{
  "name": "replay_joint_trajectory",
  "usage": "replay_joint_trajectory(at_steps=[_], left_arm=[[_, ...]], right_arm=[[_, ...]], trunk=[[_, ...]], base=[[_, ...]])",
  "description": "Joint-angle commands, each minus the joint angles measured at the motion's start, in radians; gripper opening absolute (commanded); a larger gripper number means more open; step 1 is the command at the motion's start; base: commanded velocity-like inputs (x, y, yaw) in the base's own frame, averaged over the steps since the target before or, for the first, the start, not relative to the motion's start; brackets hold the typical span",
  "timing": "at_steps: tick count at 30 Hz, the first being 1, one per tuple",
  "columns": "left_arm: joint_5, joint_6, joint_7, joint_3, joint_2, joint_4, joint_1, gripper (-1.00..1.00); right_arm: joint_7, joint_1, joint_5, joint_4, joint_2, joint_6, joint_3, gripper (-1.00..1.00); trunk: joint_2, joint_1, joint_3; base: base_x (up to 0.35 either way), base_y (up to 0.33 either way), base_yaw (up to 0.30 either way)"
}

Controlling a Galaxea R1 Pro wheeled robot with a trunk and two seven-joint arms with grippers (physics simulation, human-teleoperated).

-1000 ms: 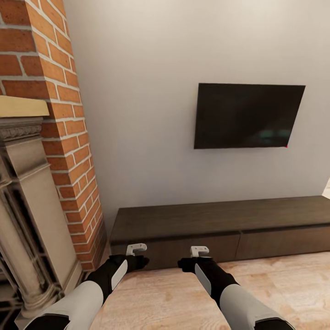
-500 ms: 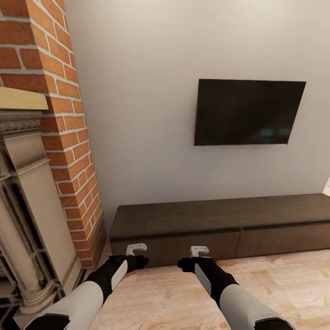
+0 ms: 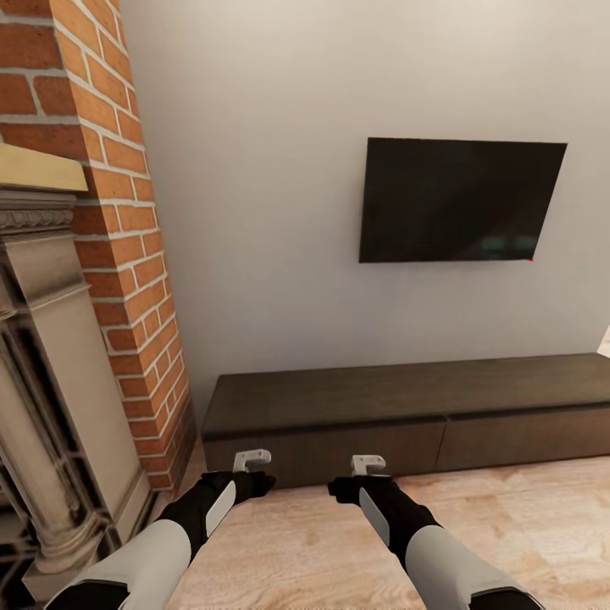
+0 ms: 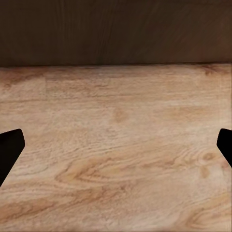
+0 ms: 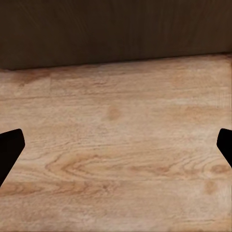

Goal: Place each of the two pumpkins and all three candles from the living room inside a cabinet in the living room (use any cabinet), then make sure every cabinet is closed, and position the cauldron so it is next to a table in the living room.

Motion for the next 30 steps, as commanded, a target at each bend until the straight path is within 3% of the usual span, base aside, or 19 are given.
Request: replay_joint_trajectory(at_steps=[1, 20, 26, 30], left_arm=[[0.009, 0.006, 0.001, -0.003, 0.000, -0.002, 0.000, 1.00], [0.009, 0.006, 0.001, -0.004, 0.000, -0.005, 0.000, 1.00], [0.008, 0.005, 0.002, -0.004, 0.000, -0.006, 0.000, 1.00], [0.008, 0.005, 0.001, -0.005, 0.000, -0.006, 0.000, 1.00]], right_arm=[[-0.005, 0.000, -0.008, -0.002, 0.000, 0.005, 0.007, 1.00], [-0.006, 0.013, -0.007, -0.001, 0.001, 0.001, 0.007, 1.00], [-0.008, 0.013, -0.012, 0.056, 0.001, -0.147, 0.007, 1.00], [-0.007, 0.013, -0.016, 0.078, 0.000, -0.190, 0.004, 1.00]], trunk=[[-0.008, 0.004, -0.004], [-0.141, 0.077, -0.064], [-0.183, 0.100, -0.083], [-0.211, 0.115, -0.095]], base=[[0.000, 0.000, 0.000], [0.000, 0.000, 0.000], [0.000, 0.000, 0.000], [0.000, 0.000, 0.000]])
